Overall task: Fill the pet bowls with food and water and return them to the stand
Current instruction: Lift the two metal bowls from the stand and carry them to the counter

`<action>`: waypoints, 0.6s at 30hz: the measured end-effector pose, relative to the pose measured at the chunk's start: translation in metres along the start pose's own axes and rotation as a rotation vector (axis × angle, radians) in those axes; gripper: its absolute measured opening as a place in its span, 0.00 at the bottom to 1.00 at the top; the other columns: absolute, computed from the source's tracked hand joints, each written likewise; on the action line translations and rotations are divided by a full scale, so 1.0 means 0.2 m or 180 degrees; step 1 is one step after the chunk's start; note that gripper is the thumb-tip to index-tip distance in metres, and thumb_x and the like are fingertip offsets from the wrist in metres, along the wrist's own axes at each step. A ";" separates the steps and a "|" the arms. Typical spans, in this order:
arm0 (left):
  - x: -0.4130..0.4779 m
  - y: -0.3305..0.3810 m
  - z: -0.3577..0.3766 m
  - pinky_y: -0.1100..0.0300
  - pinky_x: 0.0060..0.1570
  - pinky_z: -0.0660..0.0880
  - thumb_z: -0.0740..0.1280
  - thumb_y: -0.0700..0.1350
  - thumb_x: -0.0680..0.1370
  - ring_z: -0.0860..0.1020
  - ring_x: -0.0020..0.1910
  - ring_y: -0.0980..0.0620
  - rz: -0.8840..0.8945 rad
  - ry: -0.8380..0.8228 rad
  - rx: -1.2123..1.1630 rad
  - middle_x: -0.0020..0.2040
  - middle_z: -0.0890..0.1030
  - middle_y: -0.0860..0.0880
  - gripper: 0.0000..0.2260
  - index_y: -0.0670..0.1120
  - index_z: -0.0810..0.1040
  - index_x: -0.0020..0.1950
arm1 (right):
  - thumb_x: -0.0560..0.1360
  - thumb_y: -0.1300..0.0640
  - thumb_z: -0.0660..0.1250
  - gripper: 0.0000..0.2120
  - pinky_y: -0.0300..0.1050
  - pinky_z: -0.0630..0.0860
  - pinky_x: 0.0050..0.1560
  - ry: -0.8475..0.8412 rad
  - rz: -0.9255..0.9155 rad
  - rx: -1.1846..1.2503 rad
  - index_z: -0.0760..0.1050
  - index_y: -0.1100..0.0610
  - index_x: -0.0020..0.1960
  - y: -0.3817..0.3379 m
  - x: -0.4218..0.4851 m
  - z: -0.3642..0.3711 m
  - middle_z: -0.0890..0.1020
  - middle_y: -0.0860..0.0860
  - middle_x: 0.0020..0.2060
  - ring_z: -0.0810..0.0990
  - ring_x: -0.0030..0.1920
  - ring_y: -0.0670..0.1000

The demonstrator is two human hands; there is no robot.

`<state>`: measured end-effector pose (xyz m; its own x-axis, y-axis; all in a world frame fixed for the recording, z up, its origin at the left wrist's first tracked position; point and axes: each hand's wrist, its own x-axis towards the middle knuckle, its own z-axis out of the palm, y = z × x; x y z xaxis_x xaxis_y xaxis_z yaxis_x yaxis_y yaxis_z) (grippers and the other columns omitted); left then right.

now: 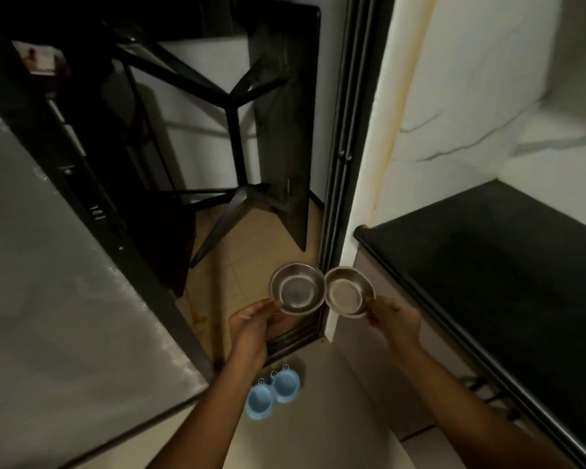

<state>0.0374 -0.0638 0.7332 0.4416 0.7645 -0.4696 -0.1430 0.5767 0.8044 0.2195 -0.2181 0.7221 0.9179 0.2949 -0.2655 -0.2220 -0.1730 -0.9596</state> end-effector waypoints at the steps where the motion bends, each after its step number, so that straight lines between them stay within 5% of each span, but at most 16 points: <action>1: 0.01 0.00 0.05 0.48 0.51 0.81 0.71 0.34 0.74 0.84 0.47 0.39 -0.0015 0.0029 0.0043 0.46 0.85 0.36 0.06 0.35 0.81 0.50 | 0.74 0.63 0.72 0.06 0.45 0.78 0.35 0.0041 -0.0033 0.0016 0.81 0.67 0.42 -0.01 0.01 -0.05 0.83 0.58 0.33 0.81 0.34 0.53; 5: -0.03 -0.01 0.32 0.47 0.53 0.80 0.69 0.33 0.74 0.84 0.42 0.43 0.0024 -0.0250 0.0140 0.39 0.85 0.42 0.02 0.36 0.80 0.46 | 0.74 0.62 0.72 0.04 0.43 0.78 0.35 0.0352 -0.0042 0.0168 0.82 0.64 0.45 -0.09 0.06 -0.26 0.84 0.58 0.36 0.82 0.36 0.52; 11: -0.13 -0.12 0.72 0.58 0.35 0.83 0.69 0.30 0.73 0.85 0.33 0.48 0.0048 -0.0570 0.0053 0.34 0.84 0.42 0.03 0.34 0.79 0.46 | 0.74 0.64 0.71 0.04 0.37 0.81 0.33 0.0885 0.0174 0.0673 0.81 0.61 0.49 -0.18 0.12 -0.69 0.85 0.57 0.40 0.85 0.36 0.50; 18: -0.17 -0.30 1.19 0.56 0.40 0.83 0.68 0.30 0.75 0.85 0.35 0.48 -0.0236 -0.1209 0.0134 0.37 0.83 0.40 0.04 0.33 0.77 0.48 | 0.73 0.62 0.73 0.07 0.40 0.80 0.36 0.1294 0.0232 0.0845 0.82 0.63 0.50 -0.18 0.22 -1.22 0.86 0.59 0.41 0.85 0.34 0.49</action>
<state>0.2415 -0.1917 0.7874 0.7471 0.5555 -0.3652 -0.0653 0.6080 0.7912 0.3479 -0.4284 0.7677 0.9391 -0.1091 -0.3258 -0.3182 0.0817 -0.9445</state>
